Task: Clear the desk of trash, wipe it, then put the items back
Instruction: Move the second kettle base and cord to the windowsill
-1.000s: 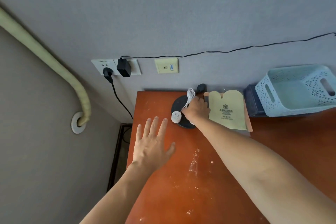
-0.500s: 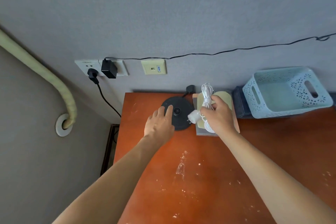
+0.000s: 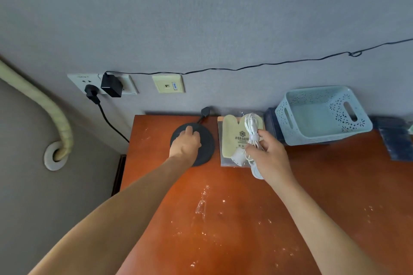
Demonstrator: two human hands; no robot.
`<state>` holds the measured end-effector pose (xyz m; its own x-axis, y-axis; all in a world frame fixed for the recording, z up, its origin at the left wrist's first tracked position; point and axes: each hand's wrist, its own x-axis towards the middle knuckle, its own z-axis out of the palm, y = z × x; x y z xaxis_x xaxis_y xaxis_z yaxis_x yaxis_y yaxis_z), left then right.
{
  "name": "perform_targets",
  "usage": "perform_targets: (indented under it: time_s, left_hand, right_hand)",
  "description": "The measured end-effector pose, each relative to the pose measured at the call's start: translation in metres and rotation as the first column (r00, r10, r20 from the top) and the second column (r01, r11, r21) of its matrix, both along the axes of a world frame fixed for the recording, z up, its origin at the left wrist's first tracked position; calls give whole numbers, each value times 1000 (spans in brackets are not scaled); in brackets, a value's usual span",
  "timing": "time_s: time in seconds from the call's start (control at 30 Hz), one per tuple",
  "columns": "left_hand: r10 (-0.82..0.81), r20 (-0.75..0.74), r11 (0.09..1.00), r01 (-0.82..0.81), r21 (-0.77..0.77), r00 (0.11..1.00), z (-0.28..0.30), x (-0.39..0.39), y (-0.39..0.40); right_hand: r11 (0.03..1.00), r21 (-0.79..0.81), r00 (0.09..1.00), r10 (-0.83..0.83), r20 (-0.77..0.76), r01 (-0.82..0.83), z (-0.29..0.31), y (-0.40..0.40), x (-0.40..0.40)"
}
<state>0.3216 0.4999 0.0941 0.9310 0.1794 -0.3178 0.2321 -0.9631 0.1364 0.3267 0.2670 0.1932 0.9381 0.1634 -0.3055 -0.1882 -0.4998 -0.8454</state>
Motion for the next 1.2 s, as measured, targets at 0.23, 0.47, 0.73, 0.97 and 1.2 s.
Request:
perform_targets:
  time_s: [0.23, 0.47, 0.73, 0.97, 1.2]
  left_hand:
    - [-3, 65, 999, 0, 47, 998, 37, -91, 29]
    - [164, 312, 976, -200, 86, 936, 116, -233, 49]
    - [446, 582, 819, -572, 41, 680, 215, -408, 43]
    - [622, 610, 595, -803, 39, 491, 264, -575, 21]
    - [724, 624, 338, -940, 51, 294, 282, -777, -37]
  right_hand:
    - [980, 80, 978, 187, -92, -180, 36, 13, -35]
    - [871, 202, 878, 471, -88, -447, 73, 64, -88]
    - [659, 324, 710, 702, 57, -678, 122, 133, -188]
    - [359, 261, 406, 900, 157, -896, 159, 197, -339]
    - [127, 153, 159, 963, 218, -980, 169, 225, -531]
